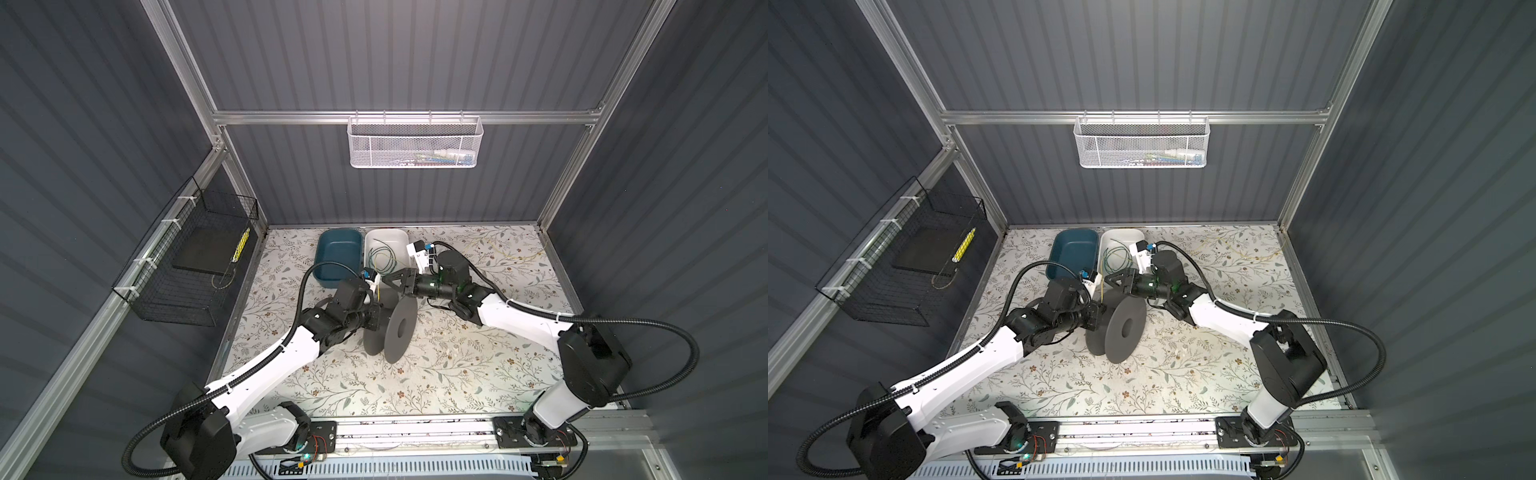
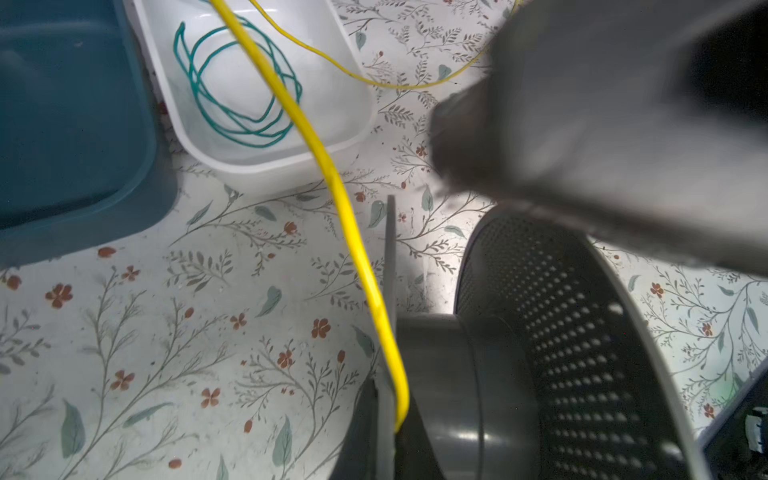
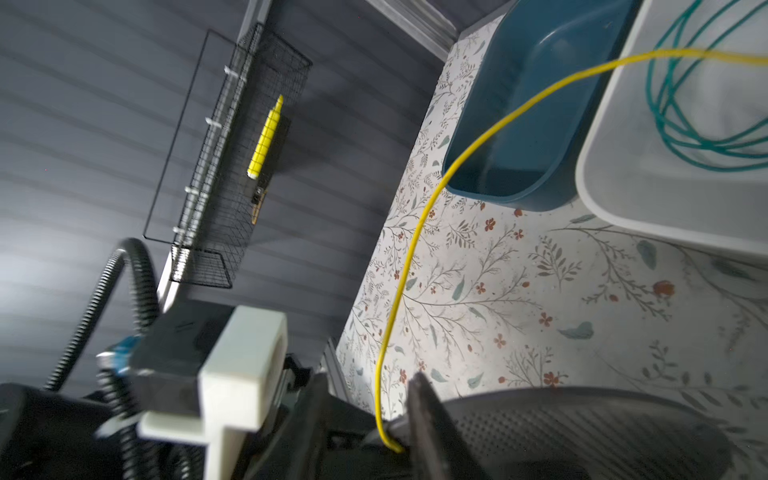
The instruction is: Wrap the cables
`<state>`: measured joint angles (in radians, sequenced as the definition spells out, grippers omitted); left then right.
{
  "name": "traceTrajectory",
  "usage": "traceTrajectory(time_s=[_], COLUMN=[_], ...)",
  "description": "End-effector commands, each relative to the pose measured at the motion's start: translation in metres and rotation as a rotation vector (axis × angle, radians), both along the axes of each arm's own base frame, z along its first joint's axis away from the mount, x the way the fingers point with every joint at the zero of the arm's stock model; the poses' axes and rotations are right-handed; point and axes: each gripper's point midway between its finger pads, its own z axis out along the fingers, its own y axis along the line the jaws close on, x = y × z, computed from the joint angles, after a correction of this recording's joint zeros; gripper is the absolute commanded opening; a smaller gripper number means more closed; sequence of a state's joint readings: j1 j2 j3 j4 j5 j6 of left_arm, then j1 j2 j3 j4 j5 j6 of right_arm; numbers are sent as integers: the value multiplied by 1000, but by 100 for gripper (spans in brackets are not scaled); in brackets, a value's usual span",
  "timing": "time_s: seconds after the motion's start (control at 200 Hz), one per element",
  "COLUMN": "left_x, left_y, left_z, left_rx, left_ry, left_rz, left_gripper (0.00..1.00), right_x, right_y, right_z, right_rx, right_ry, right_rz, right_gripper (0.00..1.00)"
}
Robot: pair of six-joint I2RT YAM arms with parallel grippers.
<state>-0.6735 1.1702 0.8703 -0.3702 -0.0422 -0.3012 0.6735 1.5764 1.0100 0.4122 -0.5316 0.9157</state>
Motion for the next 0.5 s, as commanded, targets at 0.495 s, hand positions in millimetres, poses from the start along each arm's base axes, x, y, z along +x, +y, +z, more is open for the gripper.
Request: traceTrajectory(time_s=[0.495], left_x=[-16], left_y=[33], left_z=[14], left_rx=[75], left_ry=[4], left_rz=[66], left_gripper=[0], right_x=[103], right_y=[-273], right_z=[-49], right_rx=[-92], right_ry=[155], right_rz=[-791], right_gripper=[82])
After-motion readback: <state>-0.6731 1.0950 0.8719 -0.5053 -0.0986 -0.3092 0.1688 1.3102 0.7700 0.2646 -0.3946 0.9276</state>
